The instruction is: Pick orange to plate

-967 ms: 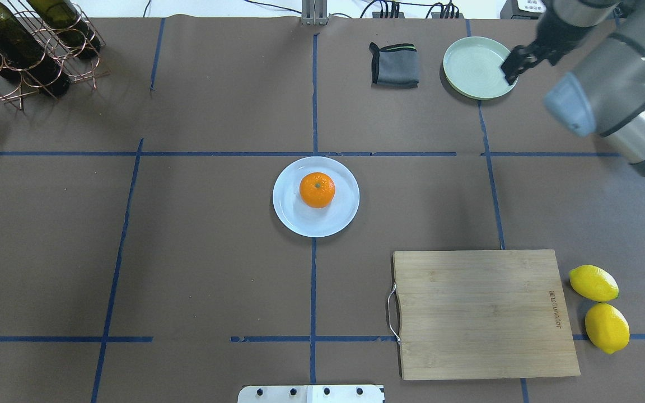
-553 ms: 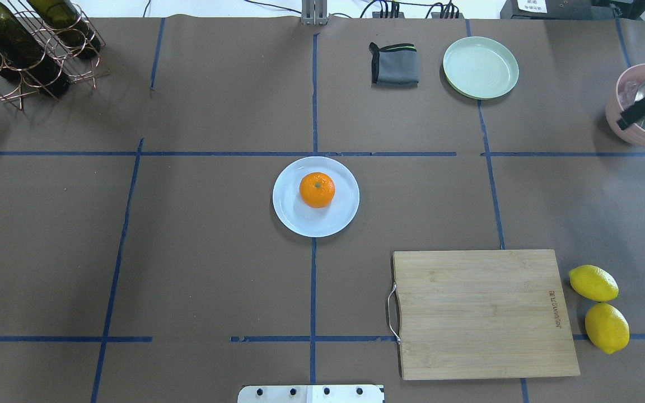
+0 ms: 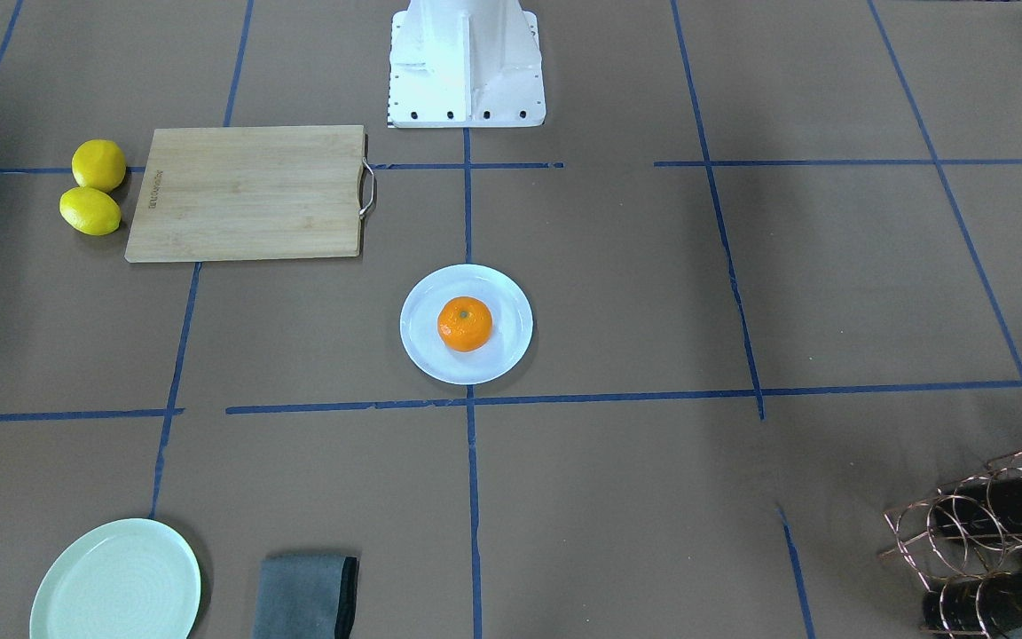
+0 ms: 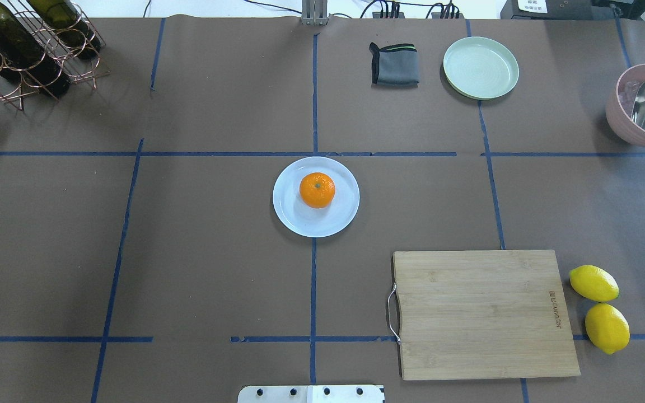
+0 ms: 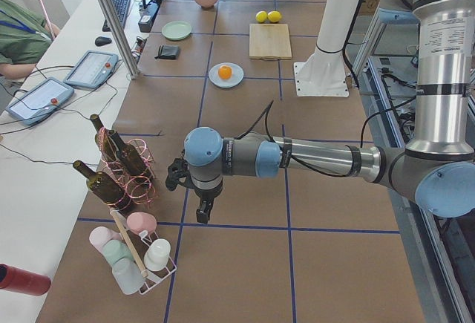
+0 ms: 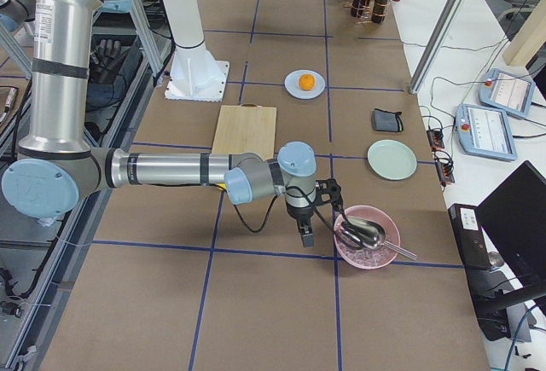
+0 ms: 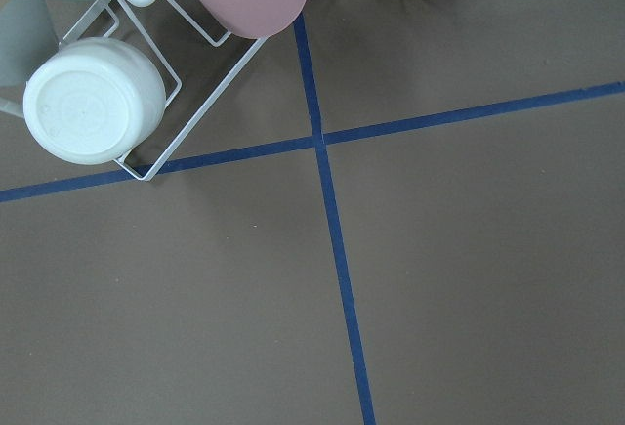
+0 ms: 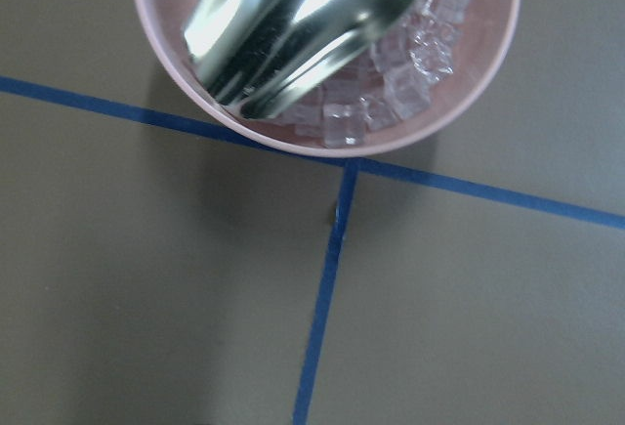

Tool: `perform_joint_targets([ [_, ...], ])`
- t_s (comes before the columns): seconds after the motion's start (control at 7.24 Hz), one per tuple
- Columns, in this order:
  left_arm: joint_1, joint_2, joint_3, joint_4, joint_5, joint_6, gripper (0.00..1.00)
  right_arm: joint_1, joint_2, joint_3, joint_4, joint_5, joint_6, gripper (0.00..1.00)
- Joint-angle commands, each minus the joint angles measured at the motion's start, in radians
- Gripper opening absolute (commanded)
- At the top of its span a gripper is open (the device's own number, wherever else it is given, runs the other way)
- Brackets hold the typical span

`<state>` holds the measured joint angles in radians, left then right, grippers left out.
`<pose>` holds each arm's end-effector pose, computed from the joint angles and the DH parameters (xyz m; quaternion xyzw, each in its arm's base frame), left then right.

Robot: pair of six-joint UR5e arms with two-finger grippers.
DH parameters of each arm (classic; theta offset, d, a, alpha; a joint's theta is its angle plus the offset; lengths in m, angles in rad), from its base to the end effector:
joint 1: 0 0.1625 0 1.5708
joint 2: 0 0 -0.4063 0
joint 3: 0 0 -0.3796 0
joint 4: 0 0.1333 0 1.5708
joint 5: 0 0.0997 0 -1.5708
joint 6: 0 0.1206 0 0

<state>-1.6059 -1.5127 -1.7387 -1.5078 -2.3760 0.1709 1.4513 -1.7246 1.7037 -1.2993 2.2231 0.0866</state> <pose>-0.0624 -0.4553 0.6053 0.0617 0.3874 0.0716 0.9171 0.0075 -0.4417 0.6401 0.0851 -0.3284 -0.0555 0.9391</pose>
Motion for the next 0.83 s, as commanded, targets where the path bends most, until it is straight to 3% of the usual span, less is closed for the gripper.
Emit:
perform_joint_targets([
  [0.0,0.000,0.014,-0.002,0.001,0.000,0.005,1.00,0.104,0.019,-0.001,-0.140,0.119,-0.039,1.00],
  [0.28,-0.002,0.031,-0.016,0.001,-0.003,0.006,1.00,0.124,0.074,0.000,-0.272,0.112,-0.134,1.00],
  [0.69,-0.002,0.048,-0.024,-0.002,-0.003,0.006,1.00,0.123,0.071,-0.007,-0.281,0.109,-0.125,1.00],
])
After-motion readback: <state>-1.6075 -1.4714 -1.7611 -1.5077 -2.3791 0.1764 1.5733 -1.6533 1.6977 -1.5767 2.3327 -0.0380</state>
